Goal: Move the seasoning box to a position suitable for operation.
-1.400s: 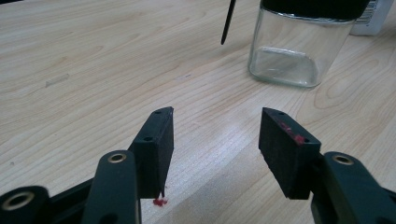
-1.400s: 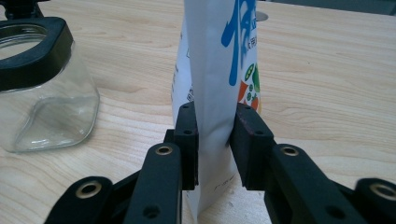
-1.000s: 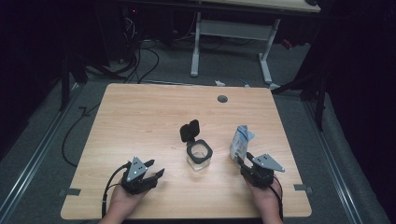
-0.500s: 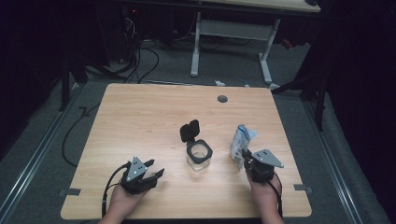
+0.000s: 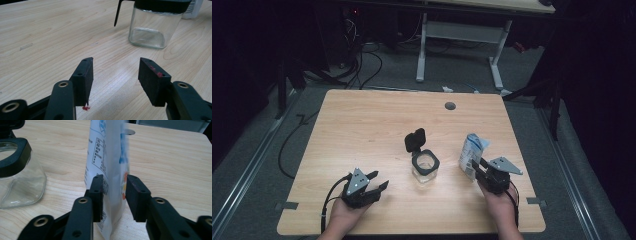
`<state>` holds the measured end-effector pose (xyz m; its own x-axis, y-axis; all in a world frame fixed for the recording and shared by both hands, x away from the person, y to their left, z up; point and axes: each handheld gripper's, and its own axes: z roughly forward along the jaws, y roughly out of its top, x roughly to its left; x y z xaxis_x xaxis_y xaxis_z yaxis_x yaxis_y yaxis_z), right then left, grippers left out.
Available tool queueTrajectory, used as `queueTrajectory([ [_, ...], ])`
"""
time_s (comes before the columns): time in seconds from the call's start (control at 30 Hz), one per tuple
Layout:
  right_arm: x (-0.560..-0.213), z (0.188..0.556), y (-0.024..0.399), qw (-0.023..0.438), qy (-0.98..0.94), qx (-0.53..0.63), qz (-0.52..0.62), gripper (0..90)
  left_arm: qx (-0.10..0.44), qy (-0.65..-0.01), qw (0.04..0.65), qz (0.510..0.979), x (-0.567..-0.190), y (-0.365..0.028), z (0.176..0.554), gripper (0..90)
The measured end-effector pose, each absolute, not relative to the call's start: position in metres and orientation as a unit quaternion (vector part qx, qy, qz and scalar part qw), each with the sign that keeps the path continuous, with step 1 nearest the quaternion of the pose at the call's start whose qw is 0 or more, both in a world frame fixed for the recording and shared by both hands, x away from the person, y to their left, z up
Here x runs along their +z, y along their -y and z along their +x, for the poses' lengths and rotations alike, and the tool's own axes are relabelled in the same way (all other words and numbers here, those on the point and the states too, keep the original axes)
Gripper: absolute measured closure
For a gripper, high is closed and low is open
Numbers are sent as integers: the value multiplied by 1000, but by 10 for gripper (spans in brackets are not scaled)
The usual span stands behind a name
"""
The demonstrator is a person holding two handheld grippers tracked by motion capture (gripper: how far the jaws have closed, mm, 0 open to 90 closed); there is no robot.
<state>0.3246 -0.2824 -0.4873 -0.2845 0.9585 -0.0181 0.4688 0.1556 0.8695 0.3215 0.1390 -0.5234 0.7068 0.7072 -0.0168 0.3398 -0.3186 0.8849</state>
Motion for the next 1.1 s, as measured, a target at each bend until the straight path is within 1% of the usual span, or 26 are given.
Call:
queueTrajectory([
  [0.1, -489, 325, 280, 313, -696, 397, 510, 640, 189, -332, 479, 790, -523, -139, 322, 461],
  [0.33, -488, 326, 274, 336, -692, 394, 503, 630, 190, -334, 478, 790, -524, -141, 323, 459],
  [0.4, -488, 325, 273, 338, -691, 395, 502, 624, 191, -334, 478, 789, -524, -141, 323, 459],
  [0.5, -489, 325, 271, 331, -694, 401, 497, 582, 190, -335, 478, 790, -524, -141, 323, 458],
  [0.6, -489, 326, 271, 327, -695, 400, 500, 583, 191, -335, 477, 789, -525, -141, 323, 458],
  [0.63, -489, 327, 272, 323, -695, 400, 502, 592, 191, -335, 477, 789, -525, -141, 323, 458],
  [0.67, -490, 327, 272, 327, -693, 398, 504, 622, 191, -335, 477, 790, -525, -141, 323, 458],
  [0.77, -490, 327, 272, 330, -692, 397, 505, 641, 191, -336, 477, 789, -525, -141, 324, 457],
  [0.9, -490, 327, 272, 337, -692, 392, 504, 696, 191, -336, 475, 790, -526, -141, 324, 457],
  [1.1, -488, 328, 275, 331, -694, 389, 508, 799, 190, -336, 475, 790, -526, -141, 324, 454],
])
